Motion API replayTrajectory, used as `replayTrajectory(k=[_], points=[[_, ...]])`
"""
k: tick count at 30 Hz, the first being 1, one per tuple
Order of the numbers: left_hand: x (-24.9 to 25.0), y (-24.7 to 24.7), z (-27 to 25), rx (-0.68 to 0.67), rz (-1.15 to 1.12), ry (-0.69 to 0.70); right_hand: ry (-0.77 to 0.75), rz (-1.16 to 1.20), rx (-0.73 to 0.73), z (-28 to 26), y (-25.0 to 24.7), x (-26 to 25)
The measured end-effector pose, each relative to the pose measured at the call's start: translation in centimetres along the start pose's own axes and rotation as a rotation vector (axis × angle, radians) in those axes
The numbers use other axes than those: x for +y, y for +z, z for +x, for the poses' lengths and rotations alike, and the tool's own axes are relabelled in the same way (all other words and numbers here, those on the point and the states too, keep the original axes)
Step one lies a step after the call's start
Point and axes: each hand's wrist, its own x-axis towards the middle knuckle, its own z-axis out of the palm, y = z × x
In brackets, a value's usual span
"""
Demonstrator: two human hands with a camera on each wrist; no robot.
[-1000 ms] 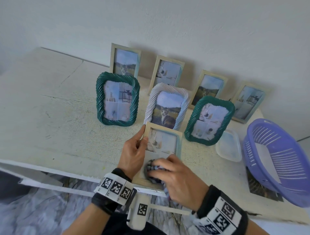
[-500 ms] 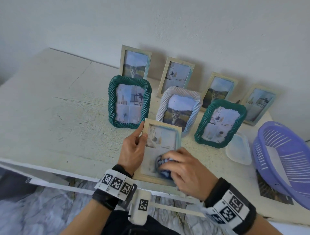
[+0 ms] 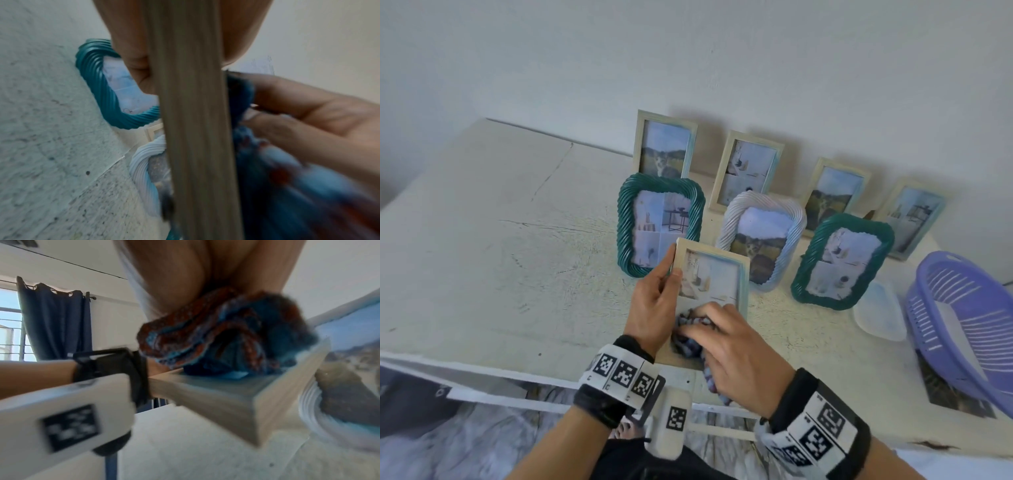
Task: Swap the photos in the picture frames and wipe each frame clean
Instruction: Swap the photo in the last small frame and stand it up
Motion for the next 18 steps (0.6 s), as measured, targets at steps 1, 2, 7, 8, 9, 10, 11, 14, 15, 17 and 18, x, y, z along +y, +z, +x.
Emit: replayTrajectory(k=[1, 2, 7, 8, 9, 10, 11, 14, 15, 17, 18], points=[[0.4, 0.0, 0.2, -0.017, 0.008, 0.022, 0.021, -0.027, 0.019, 0.6, -0.2, 0.3], [0.7, 0.0, 0.2, -0.034, 0.021, 0.051, 0.060, -0.059, 0.045, 1.3, -0.3, 0.9], [1.1, 0.5, -0.3, -0.066, 0.039, 0.123, 0.195, -0.237, 0.183, 3.3, -1.4, 3.7], [1.0, 0.6, -0.2, -0.069, 0.040, 0.131, 0.199, -0.245, 0.193, 3.3, -1.3, 3.9], [1.1, 0.7, -0.2, -0.075, 0.040, 0.136, 0.214, -0.218, 0.198, 3.0, -1.2, 3.9], [1.0, 0.8, -0.1, -0.076, 0.035, 0.129, 0.238, -0.168, 0.204, 2.7, -1.1, 3.7], [0.9, 0.9, -0.1, -0.076, 0.026, 0.114, 0.259, -0.110, 0.199, 2.1, -0.9, 3.5], [0.6, 1.0, 0.1, -0.059, 0.000, 0.081, 0.224, 0.027, 0.106, -0.1, -0.3, 2.2], [0.5, 1.0, 0.2, -0.056, -0.009, 0.077, 0.194, 0.089, 0.063, -0.9, -0.2, 1.7], [0.3, 1.2, 0.5, -0.041, -0.008, 0.081, 0.154, 0.216, -0.004, -2.3, -0.3, 1.2], [0.3, 1.4, 0.5, -0.034, -0.003, 0.081, 0.157, 0.268, -0.026, -2.9, -0.6, 1.3]])
